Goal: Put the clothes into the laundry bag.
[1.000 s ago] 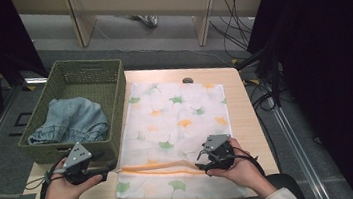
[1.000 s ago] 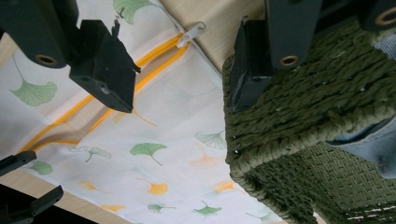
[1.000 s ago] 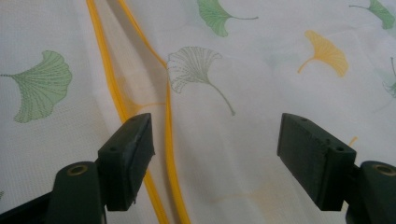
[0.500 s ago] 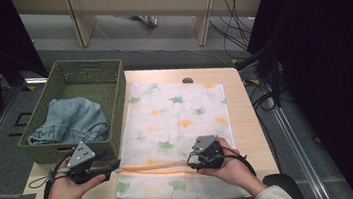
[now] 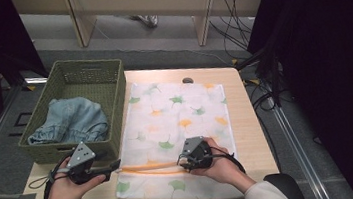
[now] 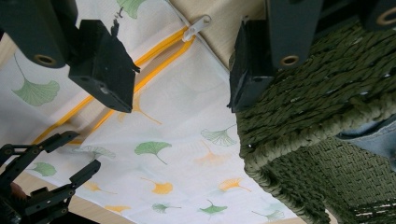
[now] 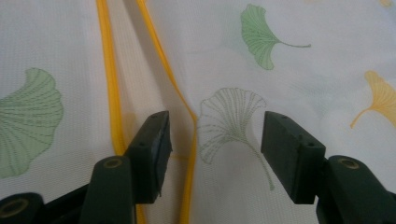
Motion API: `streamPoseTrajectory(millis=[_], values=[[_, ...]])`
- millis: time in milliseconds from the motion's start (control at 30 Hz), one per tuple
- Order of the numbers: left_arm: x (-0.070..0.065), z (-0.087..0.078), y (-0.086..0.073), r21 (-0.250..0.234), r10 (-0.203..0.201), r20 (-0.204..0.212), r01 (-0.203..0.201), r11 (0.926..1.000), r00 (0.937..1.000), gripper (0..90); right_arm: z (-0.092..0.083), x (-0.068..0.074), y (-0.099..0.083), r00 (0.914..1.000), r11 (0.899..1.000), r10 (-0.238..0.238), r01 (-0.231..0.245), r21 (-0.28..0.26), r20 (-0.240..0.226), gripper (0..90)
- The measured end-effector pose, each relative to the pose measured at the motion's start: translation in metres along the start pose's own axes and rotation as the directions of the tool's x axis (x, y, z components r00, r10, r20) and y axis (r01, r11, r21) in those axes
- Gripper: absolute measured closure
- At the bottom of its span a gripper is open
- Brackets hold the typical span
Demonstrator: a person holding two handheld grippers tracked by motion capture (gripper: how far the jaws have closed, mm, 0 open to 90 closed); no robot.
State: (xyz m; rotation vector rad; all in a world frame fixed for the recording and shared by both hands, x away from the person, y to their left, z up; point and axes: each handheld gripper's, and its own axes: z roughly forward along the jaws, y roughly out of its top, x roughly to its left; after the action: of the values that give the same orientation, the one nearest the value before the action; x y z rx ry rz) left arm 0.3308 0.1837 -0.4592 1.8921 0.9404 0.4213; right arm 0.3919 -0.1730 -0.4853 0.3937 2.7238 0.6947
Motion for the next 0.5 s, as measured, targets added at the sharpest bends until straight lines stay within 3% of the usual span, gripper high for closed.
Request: streamPoseTrajectory(millis=[133,233,300,367,400,433,467,500], values=[[-0.0003,0.0004,-0.0003,0.001,-0.004,0.002,0.004,1.0000,1.0000,40.1,0.0038,-0.0008,0.0022,1.0000,1.000,-0.002,0.002,0.012,0.004,48.9],[-0.0002,0.0003,-0.0003,0.003,-0.001,0.001,0.001,1.0000,1.0000,40.1,0.0059,-0.0032,0.0041,0.9996,0.999,-0.026,0.026,0.022,0.004,59.3],[-0.0002,0.0002,-0.0004,0.003,-0.001,0.001,0.001,1.0000,1.0000,40.1,0.0069,-0.0027,0.0043,0.9999,0.999,-0.016,0.016,0.037,-0.002,64.7],[-0.0002,0.0001,-0.0004,0.004,0.000,0.002,0.000,1.0000,1.0000,40.1,0.0070,-0.0031,0.0050,0.9998,0.999,-0.021,0.021,0.040,0.000,66.7],[-0.0002,-0.0001,-0.0005,0.004,-0.003,0.003,0.003,1.0000,1.0000,40.1,0.0071,-0.0031,0.0064,0.9998,0.999,-0.018,0.018,0.046,-0.005,73.0],[-0.0002,-0.0001,-0.0005,0.004,-0.003,0.003,0.003,1.0000,1.0000,40.1,0.0071,-0.0031,0.0064,0.9998,0.999,-0.018,0.018,0.046,-0.005,73.0],[-0.0002,-0.0001,-0.0005,0.003,-0.003,0.002,0.003,1.0000,1.0000,40.2,0.0068,-0.0031,0.0076,0.9999,0.999,-0.011,0.012,0.050,-0.013,82.0],[-0.0001,-0.0001,-0.0004,0.001,-0.003,0.002,0.003,1.0000,1.0000,40.2,0.0058,-0.0029,0.0083,0.9999,0.999,-0.005,0.006,0.050,-0.015,85.0]])
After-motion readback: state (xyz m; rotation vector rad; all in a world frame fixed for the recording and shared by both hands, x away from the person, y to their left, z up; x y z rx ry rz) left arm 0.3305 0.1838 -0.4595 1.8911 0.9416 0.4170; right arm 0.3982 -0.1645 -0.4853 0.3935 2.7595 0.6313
